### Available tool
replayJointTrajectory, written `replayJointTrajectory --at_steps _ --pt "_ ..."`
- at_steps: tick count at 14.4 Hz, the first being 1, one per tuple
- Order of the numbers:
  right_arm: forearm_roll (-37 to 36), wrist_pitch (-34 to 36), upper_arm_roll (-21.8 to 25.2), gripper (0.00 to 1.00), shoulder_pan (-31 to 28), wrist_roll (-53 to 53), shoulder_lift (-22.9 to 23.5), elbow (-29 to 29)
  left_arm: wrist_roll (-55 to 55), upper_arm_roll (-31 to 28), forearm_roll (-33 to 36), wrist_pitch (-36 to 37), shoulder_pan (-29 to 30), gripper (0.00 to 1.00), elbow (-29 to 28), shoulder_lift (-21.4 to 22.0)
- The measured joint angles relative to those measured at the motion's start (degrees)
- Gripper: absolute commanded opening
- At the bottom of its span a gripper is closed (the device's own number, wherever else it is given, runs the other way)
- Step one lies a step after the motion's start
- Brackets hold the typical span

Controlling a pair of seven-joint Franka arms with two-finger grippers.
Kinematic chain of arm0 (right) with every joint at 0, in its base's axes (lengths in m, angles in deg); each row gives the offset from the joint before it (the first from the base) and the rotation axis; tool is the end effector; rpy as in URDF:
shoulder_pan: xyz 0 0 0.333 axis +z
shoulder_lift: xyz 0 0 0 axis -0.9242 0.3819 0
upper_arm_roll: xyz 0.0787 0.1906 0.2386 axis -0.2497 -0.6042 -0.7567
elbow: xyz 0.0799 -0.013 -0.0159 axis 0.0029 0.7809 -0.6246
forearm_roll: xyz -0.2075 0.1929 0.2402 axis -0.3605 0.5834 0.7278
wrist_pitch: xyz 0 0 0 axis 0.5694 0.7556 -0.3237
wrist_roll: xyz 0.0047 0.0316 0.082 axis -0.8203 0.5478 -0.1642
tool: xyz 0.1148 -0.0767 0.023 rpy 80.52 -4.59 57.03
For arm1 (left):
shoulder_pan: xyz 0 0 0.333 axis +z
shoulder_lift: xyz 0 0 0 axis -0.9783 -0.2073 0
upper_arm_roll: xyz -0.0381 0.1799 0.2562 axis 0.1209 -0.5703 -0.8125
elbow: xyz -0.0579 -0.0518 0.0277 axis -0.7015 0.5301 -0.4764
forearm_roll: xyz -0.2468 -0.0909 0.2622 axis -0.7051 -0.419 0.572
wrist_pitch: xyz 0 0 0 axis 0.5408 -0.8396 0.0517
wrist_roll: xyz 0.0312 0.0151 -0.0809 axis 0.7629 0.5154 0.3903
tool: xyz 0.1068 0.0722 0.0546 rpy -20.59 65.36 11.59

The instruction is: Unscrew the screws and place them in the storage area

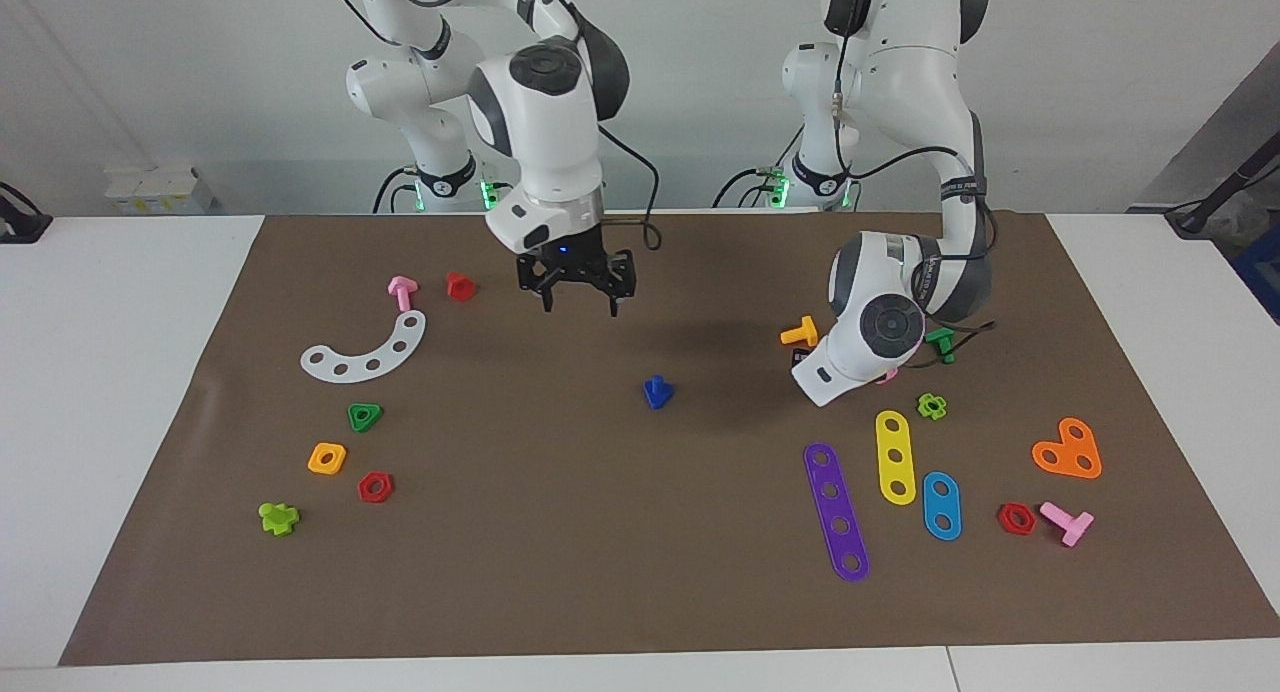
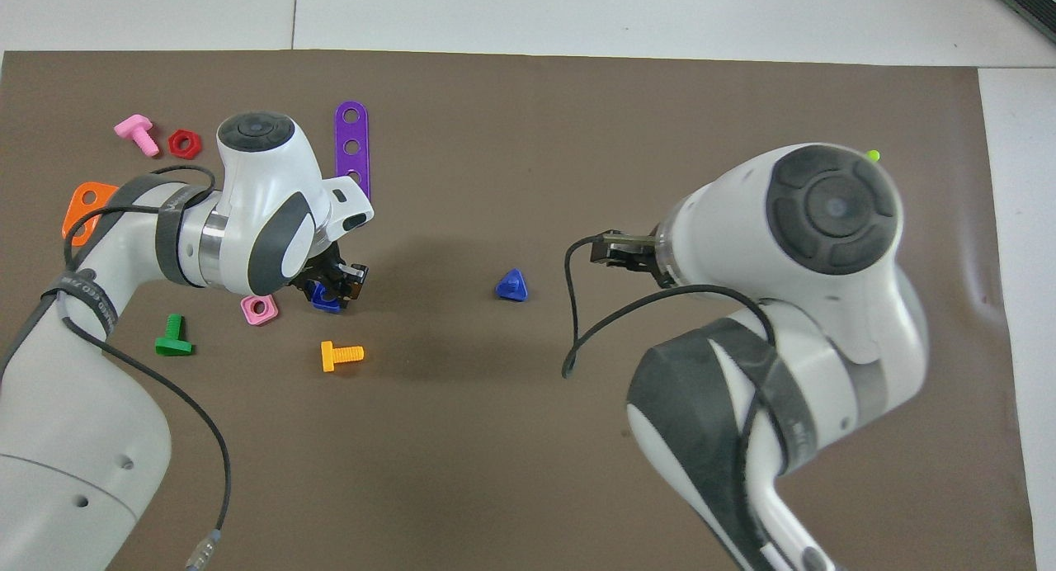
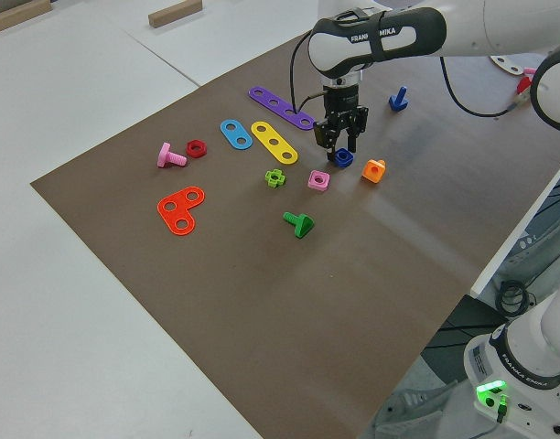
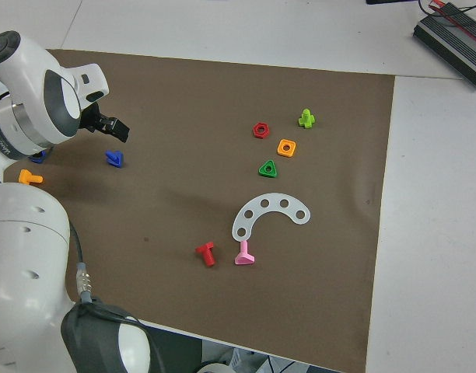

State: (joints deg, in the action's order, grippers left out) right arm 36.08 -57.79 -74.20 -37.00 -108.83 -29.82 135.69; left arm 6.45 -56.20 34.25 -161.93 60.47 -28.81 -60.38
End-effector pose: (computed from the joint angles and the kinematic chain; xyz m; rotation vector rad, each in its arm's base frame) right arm 0.5217 0.3221 0.4452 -3.0650 0.2728 -0.1650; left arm 0.5587 -0.1579 0.2801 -2.9577 0.4605 0.5511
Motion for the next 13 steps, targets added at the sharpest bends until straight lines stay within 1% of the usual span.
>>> replayJointTrajectory --at_steps 2,4,6,8,10,11,13 --pt "-0.5 -4.8 0.0 0.92 2.9 -3.1 3.8 -0.1 0.2 -0.2 0.8 1.7 0.4 1.0 1.2 0.5" --pt "-2.4 -7.3 0.0 0.91 4.3 -5.0 6.6 -0.3 2.2 -0.3 1.1 7.6 2.3 1.0 5.4 0.7" --pt "-3.4 -7.9 0.0 0.89 4.8 -5.1 8.3 -0.7 6.7 -0.5 1.3 14.4 5.8 1.0 9.9 1.8" --pt "-5.3 -9.7 0.0 0.85 5.5 -5.1 11.0 -1.2 11.2 -0.7 1.4 19.6 10.9 1.0 11.6 5.3" --pt "-7.0 -11.8 0.0 0.81 5.9 -5.2 13.7 -1.6 13.4 -0.7 1.4 24.7 15.3 1.0 11.6 9.5" --pt "-7.9 -12.4 0.0 0.8 6.0 -5.2 14.7 -1.8 13.5 -0.8 1.4 27.3 16.4 1.0 11.6 11.4" --pt "-8.9 -13.7 0.1 0.74 6.0 -5.2 15.9 -1.9 12.9 -0.8 1.4 31.3 17.3 1.0 11.5 14.8"
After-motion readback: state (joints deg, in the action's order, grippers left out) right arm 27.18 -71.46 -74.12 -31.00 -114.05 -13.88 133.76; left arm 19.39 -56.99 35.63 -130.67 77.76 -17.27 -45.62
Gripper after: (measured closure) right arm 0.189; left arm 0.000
